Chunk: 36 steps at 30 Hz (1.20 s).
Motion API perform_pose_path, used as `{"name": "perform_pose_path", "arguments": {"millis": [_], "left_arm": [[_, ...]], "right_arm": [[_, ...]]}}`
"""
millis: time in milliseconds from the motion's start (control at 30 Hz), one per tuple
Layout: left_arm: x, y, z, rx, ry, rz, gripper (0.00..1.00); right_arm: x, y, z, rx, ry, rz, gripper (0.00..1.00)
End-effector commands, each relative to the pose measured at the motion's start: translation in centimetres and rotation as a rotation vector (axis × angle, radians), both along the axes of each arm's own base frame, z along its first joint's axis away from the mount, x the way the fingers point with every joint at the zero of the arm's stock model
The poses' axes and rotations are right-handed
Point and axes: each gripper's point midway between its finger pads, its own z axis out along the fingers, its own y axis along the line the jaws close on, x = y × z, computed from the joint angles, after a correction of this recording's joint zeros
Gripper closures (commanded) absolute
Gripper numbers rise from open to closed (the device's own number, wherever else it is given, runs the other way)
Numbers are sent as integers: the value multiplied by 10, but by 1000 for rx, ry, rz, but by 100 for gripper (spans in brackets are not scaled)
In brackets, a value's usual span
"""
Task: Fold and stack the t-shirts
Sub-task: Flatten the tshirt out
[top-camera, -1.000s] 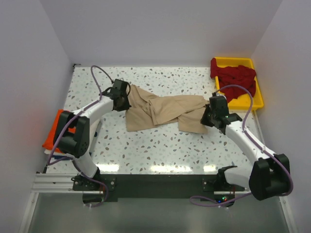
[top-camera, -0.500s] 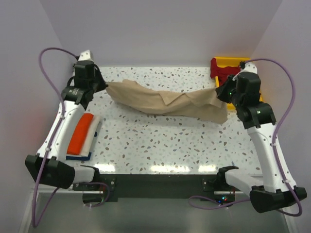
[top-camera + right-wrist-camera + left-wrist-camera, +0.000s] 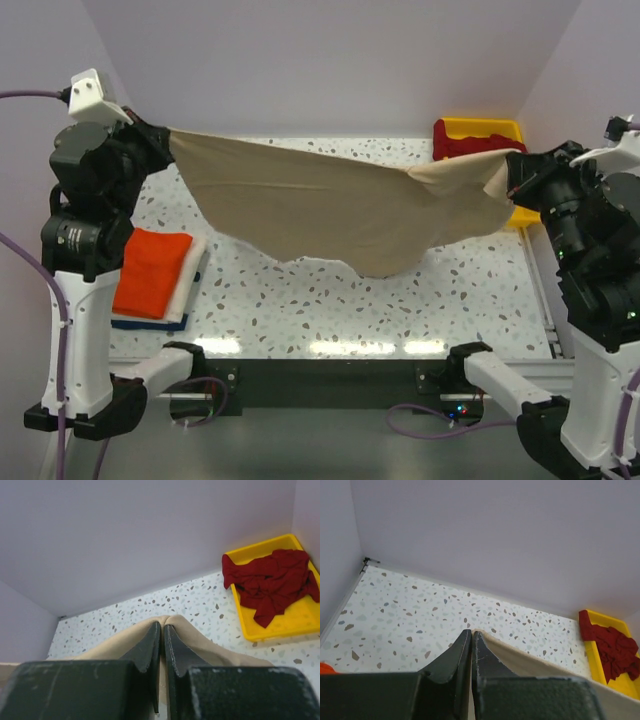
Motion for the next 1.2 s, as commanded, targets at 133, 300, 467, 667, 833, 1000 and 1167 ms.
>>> {"name": "perform_pose_path", "arguments": {"millis": [133,300,467,667,833,1000,1167], "left_arm": [[67,-21,32,-30,-53,-71,100],[152,-43,27,-71,-115,-153,100],[231,-44,45,-98,-212,-214,100],[219,-8,129,-135,-494,-255,100],[196,17,131,-133,-503,-251,100],[201,18,69,-173,-364,-261,100],[181,12,-67,-324,-133,-227,100]], "right_arm": [[77,15,8,-44,-42,21,100],[164,42,6,-46,-137,103,100],[215,58,53,-55,-295,145,100],[216,60,132,-52,-509,149,100],[198,52,143,-43,-555,117,100],[192,43,87,-27,-422,82,100],[176,37,-45,50,-137,68,100]]}}
